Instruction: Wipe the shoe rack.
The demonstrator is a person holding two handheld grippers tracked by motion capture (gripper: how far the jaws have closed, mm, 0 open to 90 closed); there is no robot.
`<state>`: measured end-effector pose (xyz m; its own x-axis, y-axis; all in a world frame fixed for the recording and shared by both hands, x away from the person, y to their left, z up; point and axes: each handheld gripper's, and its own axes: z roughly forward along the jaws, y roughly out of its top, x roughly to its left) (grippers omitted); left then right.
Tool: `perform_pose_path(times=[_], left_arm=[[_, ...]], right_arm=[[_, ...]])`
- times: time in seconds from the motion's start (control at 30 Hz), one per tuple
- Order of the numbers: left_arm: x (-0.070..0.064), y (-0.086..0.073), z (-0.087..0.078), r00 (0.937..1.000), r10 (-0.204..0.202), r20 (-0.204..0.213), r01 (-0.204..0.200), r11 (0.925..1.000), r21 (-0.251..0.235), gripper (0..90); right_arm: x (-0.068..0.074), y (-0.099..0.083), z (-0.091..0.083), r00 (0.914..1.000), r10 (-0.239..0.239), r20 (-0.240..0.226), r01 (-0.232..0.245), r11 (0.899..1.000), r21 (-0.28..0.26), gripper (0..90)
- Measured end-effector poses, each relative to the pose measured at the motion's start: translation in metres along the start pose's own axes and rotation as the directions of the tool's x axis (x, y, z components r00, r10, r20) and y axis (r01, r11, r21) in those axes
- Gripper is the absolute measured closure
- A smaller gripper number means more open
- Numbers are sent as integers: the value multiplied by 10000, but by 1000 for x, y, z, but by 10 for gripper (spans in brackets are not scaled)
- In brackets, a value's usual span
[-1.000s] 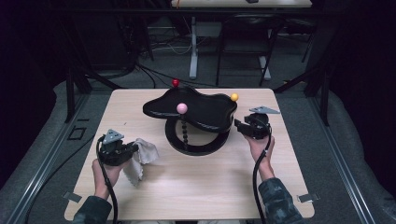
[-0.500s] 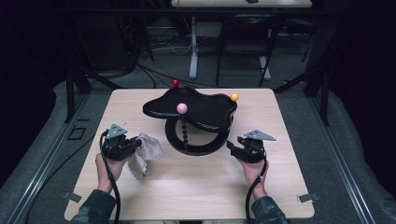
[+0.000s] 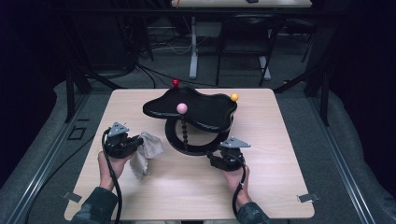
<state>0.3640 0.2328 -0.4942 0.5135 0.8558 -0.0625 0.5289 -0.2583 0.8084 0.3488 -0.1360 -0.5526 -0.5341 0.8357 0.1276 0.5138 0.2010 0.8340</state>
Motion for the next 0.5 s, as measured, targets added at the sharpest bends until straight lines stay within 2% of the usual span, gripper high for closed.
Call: perform_pose_path(times=[0.1, 0.17, 0.37, 0.43, 0.5], left_arm=[[0, -1, 0, 10000, 4, 18, -4, 10000, 35, 804], [1, -1, -1, 10000, -11, 16, 11, 10000, 19, 805], [2, -2, -2, 10000, -73, -14, 73, 10000, -10, 804], [2, -3, -2, 9999, -104, 1, 104, 9999, -23, 805], [2, -3, -2, 10000, -65, 30, 65, 10000, 5, 805]], right_arm=[[15, 5, 14, 9996, -271, -56, 272, 9995, 151, 449], [18, 7, 17, 9992, -391, -61, 392, 9991, 150, 468], [41, 15, 39, 9938, -953, -574, 963, 9952, 161, 495], [46, 20, 44, 9944, -1018, -291, 1022, 9947, 110, 505], [49, 24, 49, 9939, -1050, -336, 1050, 9945, -24, 518]])
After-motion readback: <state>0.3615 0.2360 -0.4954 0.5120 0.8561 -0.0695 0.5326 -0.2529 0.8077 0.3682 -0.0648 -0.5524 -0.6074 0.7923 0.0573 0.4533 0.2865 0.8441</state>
